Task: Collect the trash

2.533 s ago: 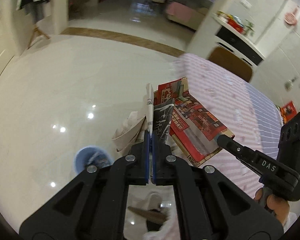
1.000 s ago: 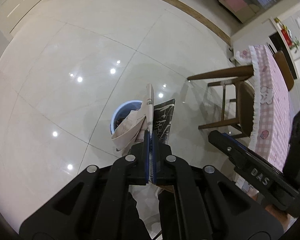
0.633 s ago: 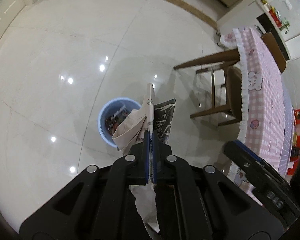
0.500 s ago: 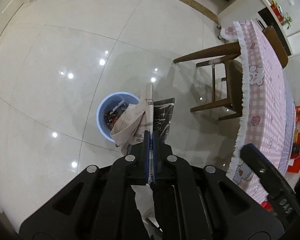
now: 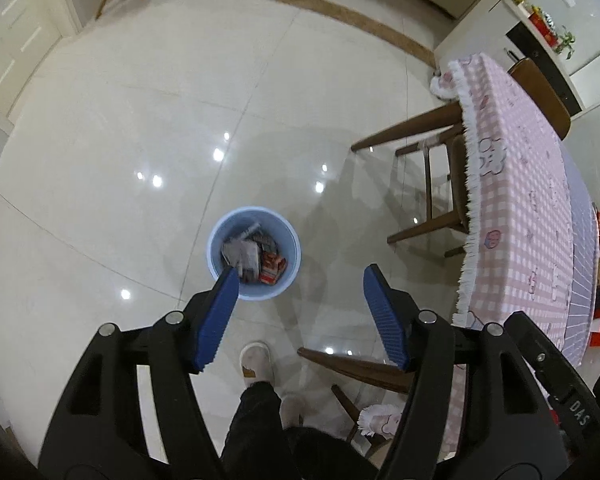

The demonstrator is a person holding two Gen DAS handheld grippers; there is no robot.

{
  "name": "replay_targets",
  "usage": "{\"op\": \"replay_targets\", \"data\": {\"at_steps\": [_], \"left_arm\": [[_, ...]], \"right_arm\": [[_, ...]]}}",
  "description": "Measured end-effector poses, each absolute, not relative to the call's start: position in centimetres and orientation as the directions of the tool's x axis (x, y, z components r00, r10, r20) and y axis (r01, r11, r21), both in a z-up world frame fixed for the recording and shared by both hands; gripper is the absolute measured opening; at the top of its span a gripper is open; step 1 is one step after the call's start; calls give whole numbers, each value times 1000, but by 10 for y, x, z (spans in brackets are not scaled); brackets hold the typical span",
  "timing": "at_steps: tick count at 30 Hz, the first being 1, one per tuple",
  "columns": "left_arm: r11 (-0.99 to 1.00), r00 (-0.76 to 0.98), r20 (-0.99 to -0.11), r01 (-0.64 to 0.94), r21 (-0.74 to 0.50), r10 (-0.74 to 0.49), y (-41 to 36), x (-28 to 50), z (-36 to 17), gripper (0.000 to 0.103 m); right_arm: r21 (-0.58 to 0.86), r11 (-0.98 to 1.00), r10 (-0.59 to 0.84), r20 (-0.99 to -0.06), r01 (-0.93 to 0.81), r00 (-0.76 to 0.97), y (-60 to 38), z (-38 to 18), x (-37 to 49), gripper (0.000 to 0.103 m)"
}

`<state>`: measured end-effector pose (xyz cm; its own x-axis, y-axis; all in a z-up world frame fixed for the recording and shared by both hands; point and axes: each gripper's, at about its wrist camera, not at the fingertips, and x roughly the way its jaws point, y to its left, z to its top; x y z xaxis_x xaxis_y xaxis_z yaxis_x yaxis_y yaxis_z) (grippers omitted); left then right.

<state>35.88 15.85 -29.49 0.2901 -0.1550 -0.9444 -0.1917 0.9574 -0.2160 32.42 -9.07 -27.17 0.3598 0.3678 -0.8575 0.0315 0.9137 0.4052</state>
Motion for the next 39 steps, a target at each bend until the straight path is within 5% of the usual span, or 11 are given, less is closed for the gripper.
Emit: {"op": "replay_targets", "data": {"at_steps": [17, 28, 39], "left_arm": [[983, 617, -786, -161, -85, 33, 66, 178, -134, 81], [991, 778, -627, -111, -78, 38, 30, 72, -52, 92], [997, 866, -494, -81, 18, 80, 36, 8, -13, 94]], "right_arm": [[314, 925, 380, -730, -215, 568, -162, -153, 170, 41], [148, 950, 308, -591, -275, 746, -189, -78, 64, 63], [108, 968, 248, -490, -224, 836, -179, -39, 1, 73]]}}
